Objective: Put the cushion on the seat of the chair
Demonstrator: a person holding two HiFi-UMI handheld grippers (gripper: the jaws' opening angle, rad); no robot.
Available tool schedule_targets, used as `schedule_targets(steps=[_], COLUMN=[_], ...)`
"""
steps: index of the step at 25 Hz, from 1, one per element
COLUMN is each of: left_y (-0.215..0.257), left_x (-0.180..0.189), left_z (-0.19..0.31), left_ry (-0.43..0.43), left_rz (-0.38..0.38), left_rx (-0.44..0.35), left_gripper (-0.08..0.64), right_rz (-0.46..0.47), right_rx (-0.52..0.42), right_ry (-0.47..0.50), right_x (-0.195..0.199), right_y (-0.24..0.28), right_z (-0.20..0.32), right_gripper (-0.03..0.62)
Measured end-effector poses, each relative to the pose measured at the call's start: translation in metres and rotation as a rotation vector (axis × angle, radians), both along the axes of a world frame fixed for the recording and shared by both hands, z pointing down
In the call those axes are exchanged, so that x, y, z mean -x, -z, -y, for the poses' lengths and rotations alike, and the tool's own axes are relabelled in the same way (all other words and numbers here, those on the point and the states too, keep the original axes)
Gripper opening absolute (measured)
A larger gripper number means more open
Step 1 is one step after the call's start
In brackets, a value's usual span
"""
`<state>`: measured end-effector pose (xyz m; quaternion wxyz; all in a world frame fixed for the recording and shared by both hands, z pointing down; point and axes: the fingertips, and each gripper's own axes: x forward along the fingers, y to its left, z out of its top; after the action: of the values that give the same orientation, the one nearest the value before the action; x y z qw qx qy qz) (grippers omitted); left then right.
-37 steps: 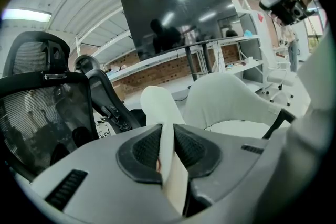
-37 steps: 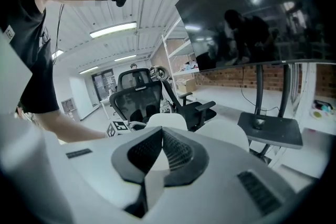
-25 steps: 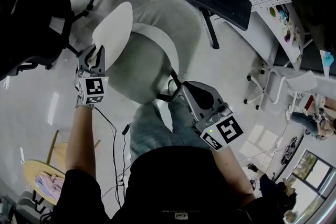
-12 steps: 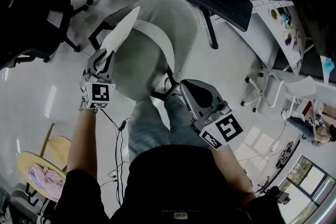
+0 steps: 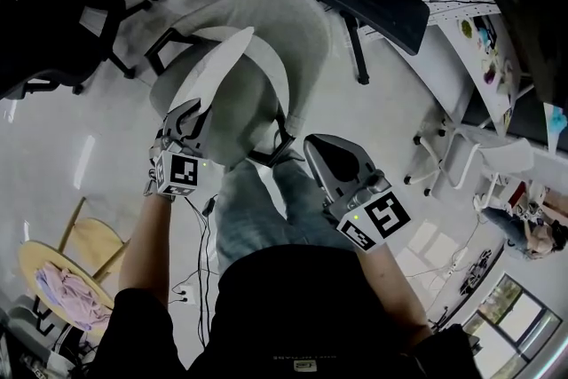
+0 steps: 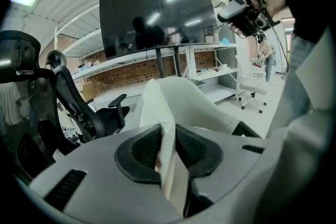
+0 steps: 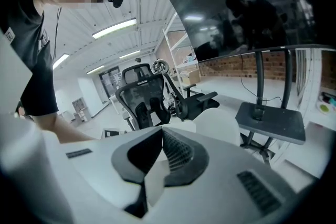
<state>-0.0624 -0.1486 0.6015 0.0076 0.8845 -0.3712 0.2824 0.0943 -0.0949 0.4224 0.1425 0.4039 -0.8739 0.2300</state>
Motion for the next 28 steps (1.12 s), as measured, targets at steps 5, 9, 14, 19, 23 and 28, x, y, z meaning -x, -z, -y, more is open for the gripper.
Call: schedule_targets(steps=[5, 9, 14, 19, 23, 28], left_y=[-0.013, -0.022, -0.038, -0.055, -0.065, -0.076], left_x=[-0.019, -0.029, -0.047, -0.057, -0.064, -0.076], left_z=[-0.025, -0.042, -0.067, -0.088, -0.096, -0.106], left_ry=[-0.028, -0.053, -0.129, -0.169, -0.197, -0.248], left_rz=[-0.022, -0.04, -0.036, -0.052, -0.067, -0.059], left_rx=[0.047, 0.084, 0.137, 0.188, 0.212, 0.227], left_gripper=[0.086, 0.089, 0.096, 0.1, 0.1, 0.1], right_rz=[0.0, -0.004, -0.012, -0.03, -0.048, -0.049], right_rx=[0.016, 0.027, 0.042, 0.057, 0.052, 0.063], right_ry=[0.023, 0.036, 0.038, 0.056, 0.069, 0.086], right_x=[-0.004, -0.006, -0.01, -0.01, -0.008, -0.001], right_y=[-0.006, -0.01, -0.016, -0.028, -0.037, -0.053], right_z=[-0.008, -0.014, -0.019, -0.024, -0.015, -0.002], right_gripper=[0.011, 0.011, 0.011, 0.011, 0.011, 0.011])
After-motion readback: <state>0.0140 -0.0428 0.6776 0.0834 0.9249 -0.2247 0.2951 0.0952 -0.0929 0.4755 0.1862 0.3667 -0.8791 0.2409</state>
